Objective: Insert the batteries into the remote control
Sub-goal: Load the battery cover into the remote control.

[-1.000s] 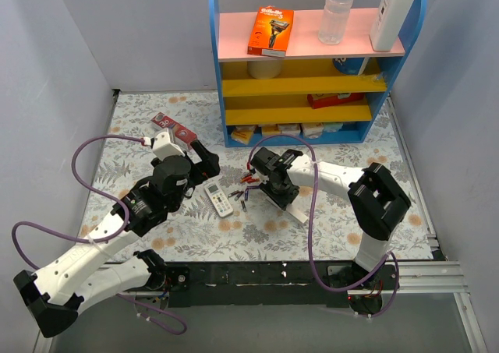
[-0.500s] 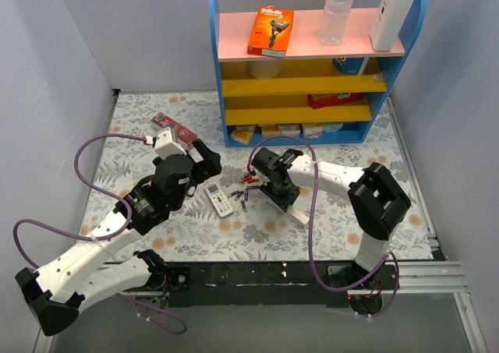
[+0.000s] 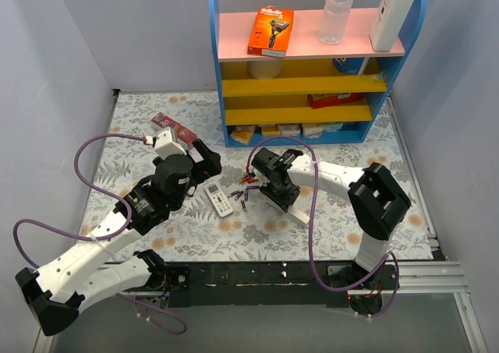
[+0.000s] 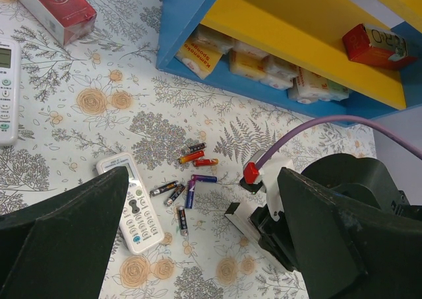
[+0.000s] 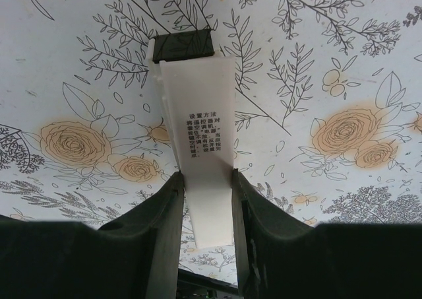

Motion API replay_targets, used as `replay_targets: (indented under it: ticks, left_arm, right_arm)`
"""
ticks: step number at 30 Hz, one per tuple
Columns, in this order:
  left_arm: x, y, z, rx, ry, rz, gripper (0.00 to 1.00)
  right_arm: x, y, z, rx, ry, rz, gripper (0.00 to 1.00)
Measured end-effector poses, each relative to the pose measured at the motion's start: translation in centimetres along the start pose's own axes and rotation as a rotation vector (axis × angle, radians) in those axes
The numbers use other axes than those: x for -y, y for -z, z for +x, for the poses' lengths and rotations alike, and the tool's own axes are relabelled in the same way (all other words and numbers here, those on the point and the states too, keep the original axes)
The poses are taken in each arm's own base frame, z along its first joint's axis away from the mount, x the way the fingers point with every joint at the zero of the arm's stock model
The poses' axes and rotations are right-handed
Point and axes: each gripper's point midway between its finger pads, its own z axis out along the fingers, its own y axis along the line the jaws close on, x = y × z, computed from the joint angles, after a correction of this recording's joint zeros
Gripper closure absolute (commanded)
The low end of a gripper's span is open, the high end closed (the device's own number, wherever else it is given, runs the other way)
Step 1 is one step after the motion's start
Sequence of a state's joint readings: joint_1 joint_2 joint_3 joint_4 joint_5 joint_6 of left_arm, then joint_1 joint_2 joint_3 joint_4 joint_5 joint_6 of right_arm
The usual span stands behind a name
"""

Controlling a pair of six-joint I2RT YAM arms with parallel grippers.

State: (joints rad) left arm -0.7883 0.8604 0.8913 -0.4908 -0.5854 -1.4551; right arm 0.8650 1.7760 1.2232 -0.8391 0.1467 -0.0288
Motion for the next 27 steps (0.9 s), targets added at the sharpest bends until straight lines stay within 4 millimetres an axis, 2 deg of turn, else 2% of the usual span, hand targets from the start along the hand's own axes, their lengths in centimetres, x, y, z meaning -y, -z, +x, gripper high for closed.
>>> replay_targets:
  ticks: [13, 27]
  left_arm:
    - [0.03, 0.01, 0.06, -0.003, 0.002, 0.001, 0.02]
    - [0.06, 0.04, 0.05, -0.003, 0.007, 0.003, 0.02]
  right_arm:
    - [-0.03, 0.02, 0.03, -0.001, 0.026, -0.008, 0.63]
    - [-0.19, 0.04, 0.09, -0.003, 0.033, -0.019, 0.54]
